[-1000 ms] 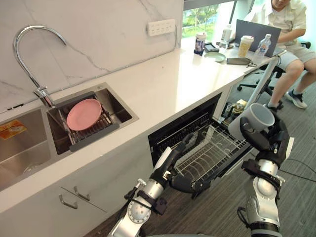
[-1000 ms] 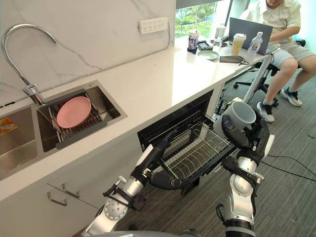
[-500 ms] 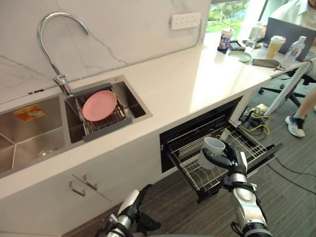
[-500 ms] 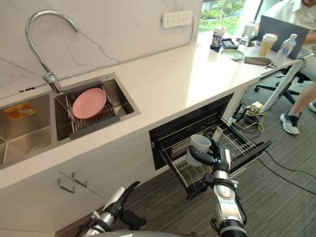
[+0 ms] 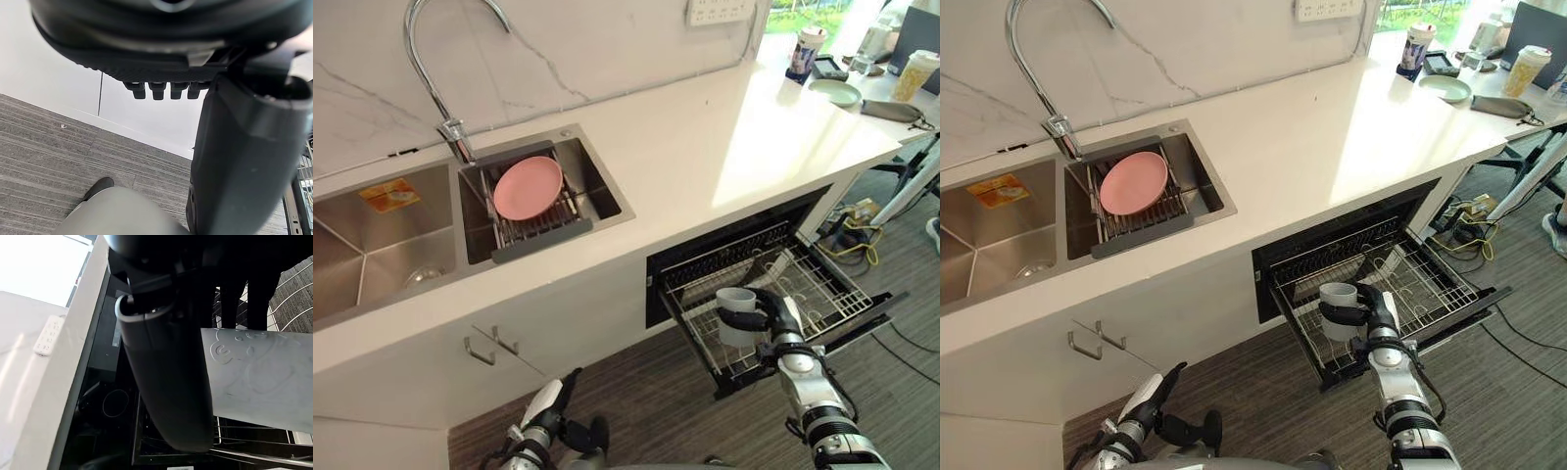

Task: Walk over to the sink, pick up the cup, carry it to the dishwasher, place the cup inside the dishwasher, then close the dishwasher door

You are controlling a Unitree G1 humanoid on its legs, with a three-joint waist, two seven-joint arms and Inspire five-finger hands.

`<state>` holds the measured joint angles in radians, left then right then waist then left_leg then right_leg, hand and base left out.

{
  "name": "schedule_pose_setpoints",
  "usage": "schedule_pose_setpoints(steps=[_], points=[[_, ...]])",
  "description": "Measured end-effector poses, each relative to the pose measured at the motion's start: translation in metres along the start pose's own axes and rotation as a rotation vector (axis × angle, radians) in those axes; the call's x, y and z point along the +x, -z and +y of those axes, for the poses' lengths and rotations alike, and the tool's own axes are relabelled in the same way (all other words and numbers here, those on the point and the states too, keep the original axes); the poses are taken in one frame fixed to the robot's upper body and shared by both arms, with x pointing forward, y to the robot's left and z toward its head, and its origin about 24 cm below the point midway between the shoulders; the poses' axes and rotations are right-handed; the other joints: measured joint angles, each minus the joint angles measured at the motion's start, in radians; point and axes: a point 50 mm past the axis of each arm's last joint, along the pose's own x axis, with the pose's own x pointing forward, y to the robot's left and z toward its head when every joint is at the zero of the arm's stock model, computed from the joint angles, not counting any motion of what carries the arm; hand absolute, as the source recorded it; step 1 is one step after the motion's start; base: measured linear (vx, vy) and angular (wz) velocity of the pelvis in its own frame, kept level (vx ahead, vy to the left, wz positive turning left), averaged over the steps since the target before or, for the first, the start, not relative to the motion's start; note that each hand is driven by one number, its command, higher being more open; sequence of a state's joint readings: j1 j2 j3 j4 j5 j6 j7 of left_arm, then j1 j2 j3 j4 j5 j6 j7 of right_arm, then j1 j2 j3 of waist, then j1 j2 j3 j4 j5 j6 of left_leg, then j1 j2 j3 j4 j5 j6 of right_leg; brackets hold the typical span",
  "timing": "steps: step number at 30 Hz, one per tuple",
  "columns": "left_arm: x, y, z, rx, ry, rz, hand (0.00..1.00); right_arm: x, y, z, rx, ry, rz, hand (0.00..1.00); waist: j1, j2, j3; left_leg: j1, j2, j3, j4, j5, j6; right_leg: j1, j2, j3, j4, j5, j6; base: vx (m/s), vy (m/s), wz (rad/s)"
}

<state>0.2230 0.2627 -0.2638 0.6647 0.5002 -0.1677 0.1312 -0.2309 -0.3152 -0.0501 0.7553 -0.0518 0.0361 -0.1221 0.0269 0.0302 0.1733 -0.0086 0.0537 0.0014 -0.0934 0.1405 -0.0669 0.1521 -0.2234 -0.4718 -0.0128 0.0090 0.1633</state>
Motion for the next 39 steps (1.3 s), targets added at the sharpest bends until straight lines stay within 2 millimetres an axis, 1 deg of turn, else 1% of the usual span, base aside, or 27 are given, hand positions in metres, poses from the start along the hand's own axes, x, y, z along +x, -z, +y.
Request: schedule_pose_setpoints(steps=[1, 2, 4, 5, 7, 11, 14, 15, 18, 21, 23, 28, 32, 34, 35, 36, 38, 39], points=[[0.001, -0.001, 0.001, -0.008, -0.003, -0.002, 1.00, 0.002, -0.001, -0.001, -0.011, 0.003, 0.006, 0.00, 0.001, 0.001, 0.007, -0.003, -0.001, -0.004, 0.000, 0.001, 0.001, 0.000, -0.001, -0.004, 0.001, 0.000, 0.001, -0.01, -0.001, 0.21], [0.002, -0.004, 0.003, -0.013, -0.015, -0.018, 1.00, 0.007, -0.006, -0.004, -0.031, 0.012, 0.014, 0.00, 0.007, 0.005, 0.028, -0.011, -0.004, -0.013, 0.000, 0.003, 0.002, -0.003, -0.003, -0.014, 0.003, -0.001, 0.002, -0.02, 0.001, 0.20], [0.004, -0.007, 0.005, -0.019, -0.032, -0.036, 1.00, 0.011, -0.010, -0.007, -0.048, 0.023, 0.024, 0.00, 0.013, 0.010, 0.043, -0.030, -0.007, -0.022, 0.000, 0.009, 0.005, -0.017, -0.006, -0.023, 0.011, -0.002, 0.002, -0.02, 0.008, 0.19], [0.006, -0.010, 0.007, -0.033, -0.041, -0.045, 1.00, 0.014, -0.016, -0.009, -0.064, 0.029, 0.027, 0.00, 0.018, 0.014, 0.065, -0.034, -0.009, -0.025, 0.000, 0.012, 0.006, -0.018, -0.008, -0.026, 0.013, -0.002, 0.003, -0.01, 0.010, 0.15], [0.008, -0.013, 0.010, -0.044, -0.052, -0.054, 1.00, 0.018, -0.021, -0.010, -0.075, 0.035, 0.034, 0.00, 0.028, 0.016, 0.087, -0.037, -0.014, -0.028, 0.001, 0.013, 0.006, -0.018, -0.012, -0.030, 0.015, -0.003, 0.003, 0.00, 0.009, 0.09], [0.009, -0.015, 0.012, -0.043, -0.064, -0.059, 1.00, 0.020, -0.024, -0.008, -0.128, 0.040, 0.029, 0.00, 0.031, 0.017, 0.098, -0.041, -0.019, -0.025, 0.001, 0.018, 0.006, -0.018, -0.022, -0.042, 0.030, -0.006, 0.007, 0.02, 0.007, 0.13], [0.011, -0.016, 0.015, -0.050, -0.088, -0.067, 1.00, 0.022, -0.032, -0.008, -0.137, 0.058, 0.015, 0.00, 0.034, 0.018, 0.123, -0.042, -0.019, -0.024, 0.001, 0.021, 0.009, -0.019, -0.024, -0.045, 0.039, -0.006, 0.007, -0.02, 0.006, 0.06], [0.011, -0.017, 0.016, -0.060, -0.095, -0.067, 1.00, 0.023, -0.035, -0.009, -0.145, 0.065, 0.006, 1.00, 0.034, 0.020, 0.132, -0.043, -0.019, -0.025, 0.000, 0.023, 0.011, -0.022, -0.025, -0.044, 0.046, -0.006, 0.007, -0.06, 0.007, 0.00], [0.011, -0.017, 0.017, -0.080, -0.104, -0.067, 1.00, 0.025, -0.040, -0.010, -0.160, 0.084, -0.002, 1.00, 0.034, 0.024, 0.144, -0.056, -0.019, -0.028, 0.000, 0.022, 0.010, -0.040, -0.025, -0.043, 0.058, -0.008, 0.004, -0.07, 0.008, 0.02], [0.012, -0.019, 0.018, -0.085, -0.109, -0.073, 1.00, 0.026, -0.038, -0.010, -0.163, 0.085, 0.021, 1.00, 0.034, 0.026, 0.154, -0.067, -0.018, -0.029, 0.000, 0.021, 0.016, -0.050, -0.025, -0.045, 0.069, -0.016, 0.002, -0.09, -0.001, 0.06], [0.013, -0.020, 0.020, -0.086, -0.117, -0.079, 1.00, 0.026, -0.036, -0.011, -0.165, 0.086, 0.029, 1.00, 0.034, 0.026, 0.168, -0.068, -0.013, -0.019, 0.001, 0.021, 0.017, -0.050, -0.026, -0.051, 0.084, -0.036, -0.004, -0.06, -0.020, 0.10], [0.014, -0.022, 0.021, -0.073, -0.126, -0.084, 1.00, 0.026, -0.031, -0.011, -0.167, 0.095, 0.049, 1.00, 0.038, 0.025, 0.170, -0.062, -0.016, -0.017, 0.006, 0.031, 0.018, -0.046, -0.032, -0.049, 0.091, -0.037, 0.003, 0.03, -0.018, 0.02], [0.015, -0.021, 0.020, -0.051, -0.118, -0.076, 1.00, 0.025, -0.031, -0.012, -0.145, 0.108, 0.042, 1.00, 0.036, 0.024, 0.171, -0.032, -0.017, 0.002, 0.006, 0.029, 0.017, -0.023, -0.039, -0.017, 0.091, -0.038, 0.001, 0.06, -0.015, -0.05], [0.015, -0.020, 0.019, -0.032, -0.114, -0.071, 1.00, 0.025, -0.041, -0.009, -0.033, 0.118, -0.007, 1.00, 0.036, 0.024, 0.170, -0.008, -0.016, 0.026, 0.001, 0.026, 0.015, -0.012, -0.041, 0.002, 0.091, -0.038, 0.001, 0.00, -0.009, -0.25], [0.015, -0.020, 0.019, -0.021, -0.111, -0.072, 1.00, 0.024, -0.049, -0.008, -0.010, 0.128, -0.049, 1.00, 0.035, 0.024, 0.170, -0.002, -0.013, 0.036, 0.001, 0.020, 0.015, -0.012, -0.039, 0.010, 0.090, -0.038, 0.001, -0.05, -0.014, -0.35], [0.015, -0.021, 0.019, -0.003, -0.104, -0.075, 1.00, 0.021, -0.065, -0.007, 0.014, 0.151, -0.139, 1.00, 0.032, 0.024, 0.169, 0.006, -0.008, 0.050, 0.000, 0.014, 0.017, -0.012, -0.037, 0.025, 0.084, -0.038, 0.001, -0.05, -0.012, -0.30], [0.016, -0.020, 0.020, 0.002, -0.101, -0.072, 1.00, 0.016, -0.077, -0.008, 0.040, 0.171, -0.214, 1.00, 0.030, 0.023, 0.166, 0.014, -0.006, 0.066, 0.000, 0.012, 0.019, -0.012, -0.036, 0.039, 0.080, -0.039, 0.003, -0.05, -0.007, -0.27], [0.016, -0.020, 0.019, 0.002, -0.095, -0.066, 1.00, 0.013, -0.087, -0.008, 0.065, 0.183, -0.274, 1.00, 0.027, 0.024, 0.162, 0.020, -0.004, 0.075, 0.000, 0.008, 0.016, -0.012, -0.034, 0.050, 0.079, -0.039, 0.004, -0.06, -0.004, -0.34]])
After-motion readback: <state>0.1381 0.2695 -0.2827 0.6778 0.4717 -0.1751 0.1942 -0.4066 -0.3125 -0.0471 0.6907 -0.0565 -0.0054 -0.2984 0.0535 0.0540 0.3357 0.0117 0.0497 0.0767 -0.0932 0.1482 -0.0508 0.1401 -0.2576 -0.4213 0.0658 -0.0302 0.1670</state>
